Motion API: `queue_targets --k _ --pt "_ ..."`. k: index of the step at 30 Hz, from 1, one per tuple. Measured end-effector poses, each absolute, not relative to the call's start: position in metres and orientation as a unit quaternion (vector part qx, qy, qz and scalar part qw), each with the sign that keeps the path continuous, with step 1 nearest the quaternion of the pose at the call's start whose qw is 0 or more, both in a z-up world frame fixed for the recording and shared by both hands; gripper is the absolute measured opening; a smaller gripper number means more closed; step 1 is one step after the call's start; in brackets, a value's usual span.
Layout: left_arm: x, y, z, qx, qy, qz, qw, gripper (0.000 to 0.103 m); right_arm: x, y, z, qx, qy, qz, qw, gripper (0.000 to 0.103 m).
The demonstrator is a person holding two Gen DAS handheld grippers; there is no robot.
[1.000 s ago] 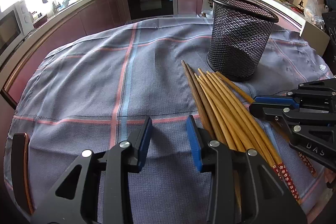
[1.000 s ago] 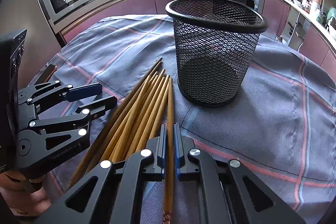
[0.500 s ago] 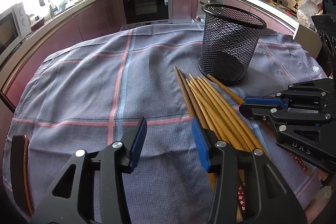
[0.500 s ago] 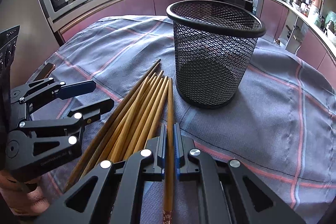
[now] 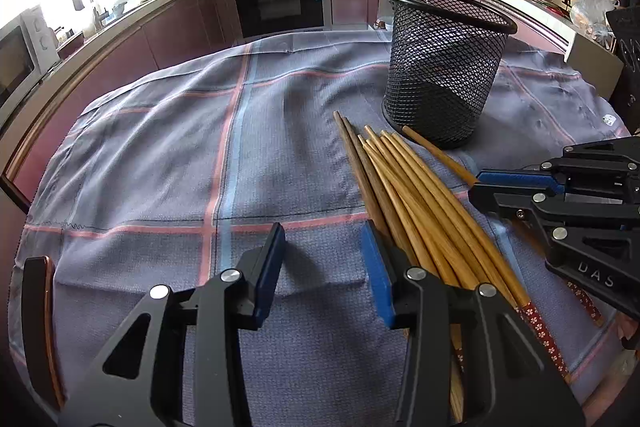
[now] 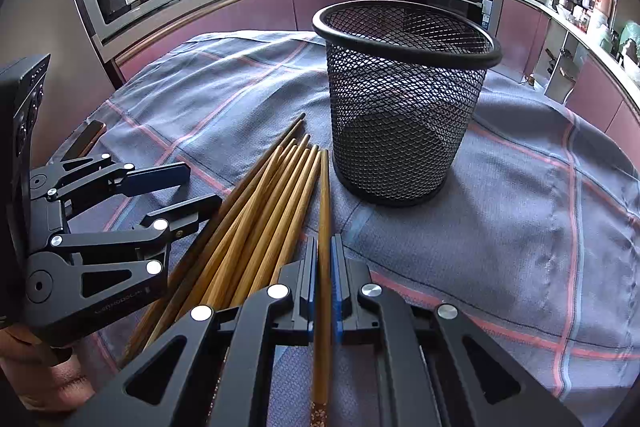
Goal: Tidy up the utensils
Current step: 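Close the right tool on one chopstick while the left tool grasps another chopstick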
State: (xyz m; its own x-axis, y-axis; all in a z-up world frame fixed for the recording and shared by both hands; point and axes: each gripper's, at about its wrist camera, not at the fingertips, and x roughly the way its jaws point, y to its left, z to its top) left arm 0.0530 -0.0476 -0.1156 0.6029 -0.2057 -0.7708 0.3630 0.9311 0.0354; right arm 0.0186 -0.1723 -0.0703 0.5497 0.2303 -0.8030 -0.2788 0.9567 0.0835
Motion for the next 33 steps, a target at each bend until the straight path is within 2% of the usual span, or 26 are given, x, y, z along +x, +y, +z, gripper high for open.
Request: queue_targets --k 13,16,30,33 --pt "0.054 -0.040 -0.111 0.085 0.414 -0.167 0.891 0.037 0.015 -0.175 -0.066 -0.019 0.448 0.149 0.881 0.006" --pt "0.051 -0.041 -0.104 0.078 0.405 -0.179 0.893 0.040 0.014 -0.176 -0.065 -0.015 0.448 0.151 0.881 0.006" --pt "0.054 -0.051 -0.108 0.094 0.411 -0.182 0.888 0.041 0.012 -0.175 -0.062 -0.017 0.440 0.159 0.884 0.006" --pt "0.058 -0.050 -0.112 0.103 0.422 -0.169 0.885 0.034 0.012 -0.177 -0.063 -0.014 0.440 0.160 0.884 0.006"
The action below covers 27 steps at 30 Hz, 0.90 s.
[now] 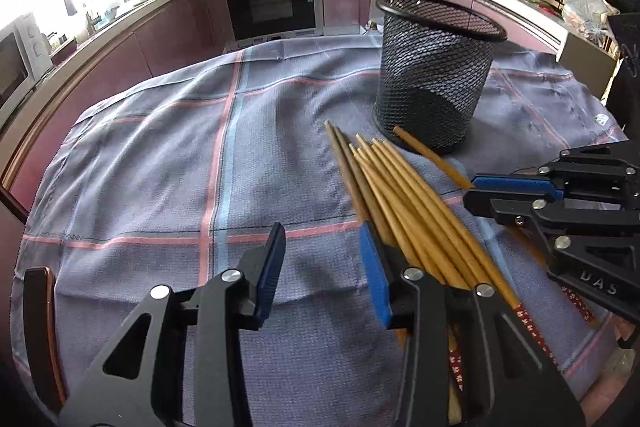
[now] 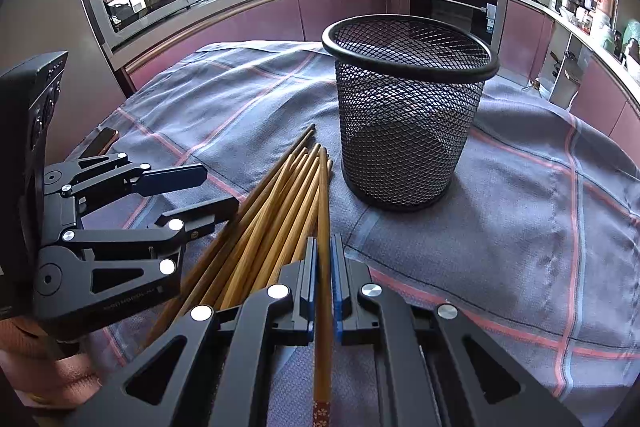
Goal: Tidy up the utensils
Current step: 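Close the right tool on one chopstick while the left tool grasps another chopstick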
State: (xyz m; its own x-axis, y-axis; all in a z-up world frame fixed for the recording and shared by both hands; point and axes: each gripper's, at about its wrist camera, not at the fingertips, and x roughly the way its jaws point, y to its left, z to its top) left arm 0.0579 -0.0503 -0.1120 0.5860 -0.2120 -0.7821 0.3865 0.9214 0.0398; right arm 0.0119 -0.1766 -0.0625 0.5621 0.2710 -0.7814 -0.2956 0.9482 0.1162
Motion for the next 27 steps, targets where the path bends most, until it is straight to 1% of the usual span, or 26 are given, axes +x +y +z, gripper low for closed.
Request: queue_targets --k 4,8,11,13,16,21,22,25,27 --pt "0.060 -0.044 -0.110 0.094 0.424 -0.174 0.884 0.035 0.010 -0.179 -0.062 -0.012 0.439 0.162 0.884 0.006" --pt "0.063 -0.039 -0.101 0.064 0.427 -0.196 0.880 0.037 0.010 -0.182 -0.060 -0.007 0.436 0.164 0.885 0.006" --pt "0.068 -0.048 -0.105 0.081 0.434 -0.196 0.876 0.038 0.010 -0.182 -0.060 -0.006 0.437 0.166 0.884 0.006" --pt "0.071 -0.051 -0.107 0.079 0.435 -0.193 0.876 0.041 0.011 -0.182 -0.061 -0.005 0.438 0.167 0.884 0.006" --pt "0.076 -0.052 -0.107 0.084 0.436 -0.193 0.875 0.042 0.010 -0.182 -0.061 -0.008 0.438 0.167 0.883 0.006" --pt "0.081 -0.056 -0.108 0.087 0.441 -0.198 0.871 0.042 0.011 -0.183 -0.061 -0.004 0.437 0.169 0.883 0.006" --pt "0.083 -0.057 -0.109 0.090 0.440 -0.195 0.872 0.044 0.011 -0.182 -0.061 -0.005 0.437 0.170 0.883 0.006" --pt "0.087 -0.056 -0.109 0.085 0.444 -0.193 0.871 0.043 0.010 -0.182 -0.061 -0.007 0.437 0.171 0.883 0.006" --pt "0.086 -0.056 -0.110 0.083 0.445 -0.196 0.870 0.039 0.009 -0.182 -0.060 -0.006 0.435 0.171 0.884 0.006"
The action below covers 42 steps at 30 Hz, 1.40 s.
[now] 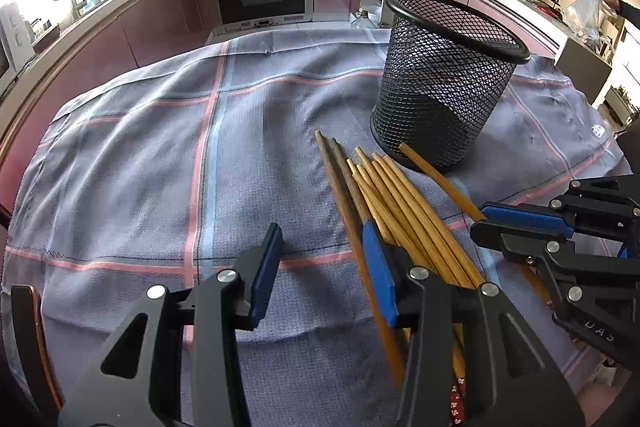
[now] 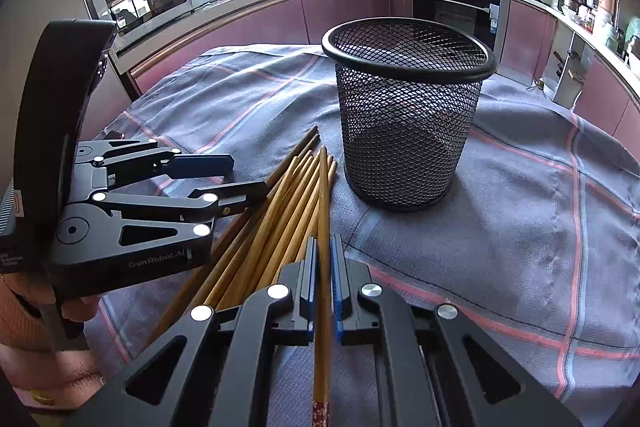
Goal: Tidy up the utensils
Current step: 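Close the right tool on one chopstick while the left tool grasps another chopstick, then lift both held chopsticks upright and carry them over the black mesh cup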
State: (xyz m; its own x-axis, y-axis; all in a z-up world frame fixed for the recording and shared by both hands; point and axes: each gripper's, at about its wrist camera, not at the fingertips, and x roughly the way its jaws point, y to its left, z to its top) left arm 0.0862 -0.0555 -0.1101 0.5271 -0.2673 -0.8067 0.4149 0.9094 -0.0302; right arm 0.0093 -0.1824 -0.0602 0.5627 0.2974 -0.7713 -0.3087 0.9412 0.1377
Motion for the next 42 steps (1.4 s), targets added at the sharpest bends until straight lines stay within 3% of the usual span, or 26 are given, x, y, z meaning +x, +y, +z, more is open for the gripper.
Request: queue_targets --k 5,11,13,17,26,42 --pt "0.083 -0.060 -0.113 0.088 0.455 -0.199 0.863 0.024 0.006 -0.185 -0.056 -0.008 0.429 0.172 0.887 0.006" --pt "0.077 -0.063 -0.114 0.104 0.451 -0.196 0.864 0.022 0.004 -0.186 -0.054 -0.011 0.427 0.175 0.887 0.006" --pt "0.078 -0.064 -0.114 0.103 0.451 -0.196 0.865 0.013 0.004 -0.186 -0.052 -0.011 0.424 0.175 0.888 0.006" --pt "0.079 -0.061 -0.112 0.083 0.454 -0.195 0.866 0.008 0.000 -0.186 -0.042 -0.008 0.410 0.187 0.893 0.006" --pt "0.075 -0.039 -0.091 0.032 0.432 -0.198 0.879 0.007 -0.008 -0.199 -0.004 -0.002 0.363 0.193 0.911 0.006" --pt "0.059 -0.009 -0.005 -0.041 0.354 -0.240 0.903 0.007 -0.011 -0.203 0.027 -0.009 0.320 0.187 0.929 0.006"
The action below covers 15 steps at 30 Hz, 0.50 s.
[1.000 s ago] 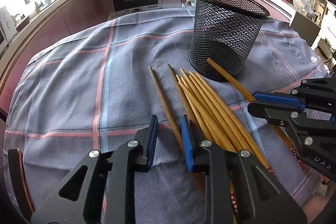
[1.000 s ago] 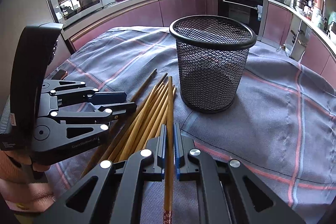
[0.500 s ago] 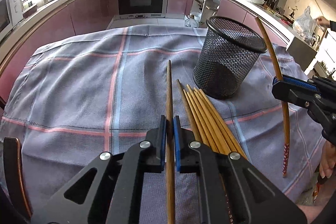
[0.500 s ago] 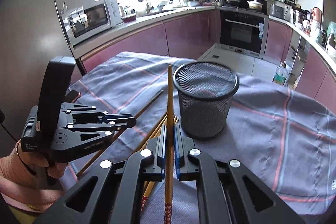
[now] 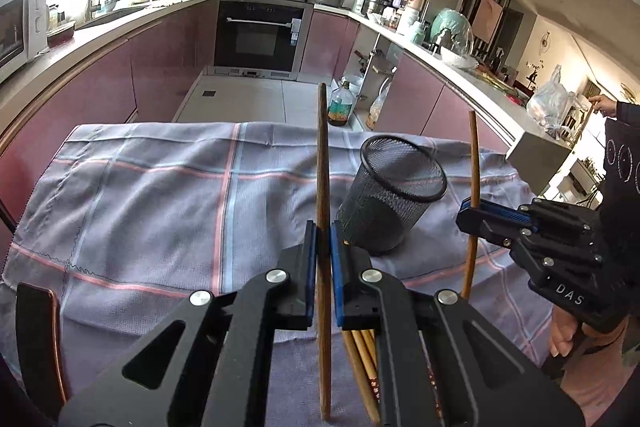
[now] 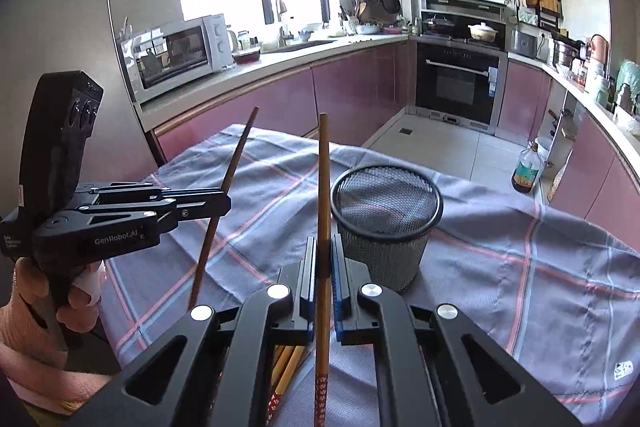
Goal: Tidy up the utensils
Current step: 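Lift both held chopsticks upright and carry them over the black mesh cup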
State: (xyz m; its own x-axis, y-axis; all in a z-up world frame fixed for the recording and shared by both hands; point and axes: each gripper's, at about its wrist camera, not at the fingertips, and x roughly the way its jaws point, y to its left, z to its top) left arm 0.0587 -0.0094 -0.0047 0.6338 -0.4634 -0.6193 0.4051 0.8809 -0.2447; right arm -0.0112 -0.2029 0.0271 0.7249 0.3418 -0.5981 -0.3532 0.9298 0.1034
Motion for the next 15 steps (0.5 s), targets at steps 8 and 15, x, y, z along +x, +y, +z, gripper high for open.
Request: queue_targets --k 8,15 --pt "0.063 -0.021 0.069 -0.055 0.292 -0.263 0.918 0.007 0.001 -0.218 0.073 0.002 0.263 0.180 0.948 0.006" --pt "0.065 -0.030 0.143 -0.070 0.241 -0.288 0.924 0.007 0.012 -0.238 0.120 0.017 0.209 0.171 0.963 0.006"
